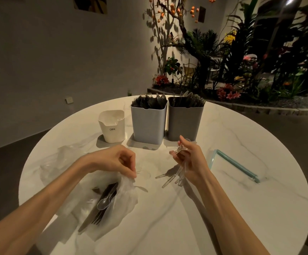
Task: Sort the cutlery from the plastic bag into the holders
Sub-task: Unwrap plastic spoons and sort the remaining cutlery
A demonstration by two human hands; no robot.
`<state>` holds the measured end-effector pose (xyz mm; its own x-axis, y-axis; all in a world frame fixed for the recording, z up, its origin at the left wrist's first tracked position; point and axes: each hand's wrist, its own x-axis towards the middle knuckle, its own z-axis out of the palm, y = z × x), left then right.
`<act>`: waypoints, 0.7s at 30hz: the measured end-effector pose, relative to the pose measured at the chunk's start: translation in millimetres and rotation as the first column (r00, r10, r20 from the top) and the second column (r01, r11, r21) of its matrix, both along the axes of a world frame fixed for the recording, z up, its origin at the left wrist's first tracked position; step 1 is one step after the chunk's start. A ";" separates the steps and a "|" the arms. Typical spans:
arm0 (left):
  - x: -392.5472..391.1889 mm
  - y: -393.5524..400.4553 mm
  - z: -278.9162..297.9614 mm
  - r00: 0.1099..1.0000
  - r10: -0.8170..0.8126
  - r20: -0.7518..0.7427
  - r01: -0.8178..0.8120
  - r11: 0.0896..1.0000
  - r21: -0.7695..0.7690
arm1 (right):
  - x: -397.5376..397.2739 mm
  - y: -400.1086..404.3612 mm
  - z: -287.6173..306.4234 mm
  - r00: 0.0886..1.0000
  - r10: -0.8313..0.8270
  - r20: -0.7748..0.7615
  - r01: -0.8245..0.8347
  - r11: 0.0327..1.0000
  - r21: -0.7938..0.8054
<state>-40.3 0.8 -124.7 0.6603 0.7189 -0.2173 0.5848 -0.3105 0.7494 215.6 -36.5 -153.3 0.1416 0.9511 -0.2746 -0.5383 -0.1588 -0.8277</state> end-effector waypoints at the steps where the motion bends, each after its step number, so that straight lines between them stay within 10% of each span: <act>1: -3.4 0.0 0.8 1.000 -0.014 -0.018 0.014 1.000 -0.021 | -0.5 -1.0 0.6 0.999 0.024 -0.042 -0.024 1.000 -0.010; 8: -10.1 -3.9 -19.0 0.995 -0.061 -0.076 0.060 0.998 -0.015 | -9.3 -7.6 2.0 0.992 0.118 -0.047 -0.119 0.993 -0.021; 21: 10.1 -11.8 -42.7 0.734 0.449 0.510 -0.434 0.887 -0.156 | -23.6 -3.4 -4.9 0.970 0.211 0.124 -0.209 0.978 -0.031</act>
<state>-30.2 -11.0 -167.4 0.2859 0.9574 0.0410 0.1719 -0.0933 0.9807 191.9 -39.9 -158.2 -0.0260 0.9584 -0.2842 -0.3831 -0.2722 -0.8827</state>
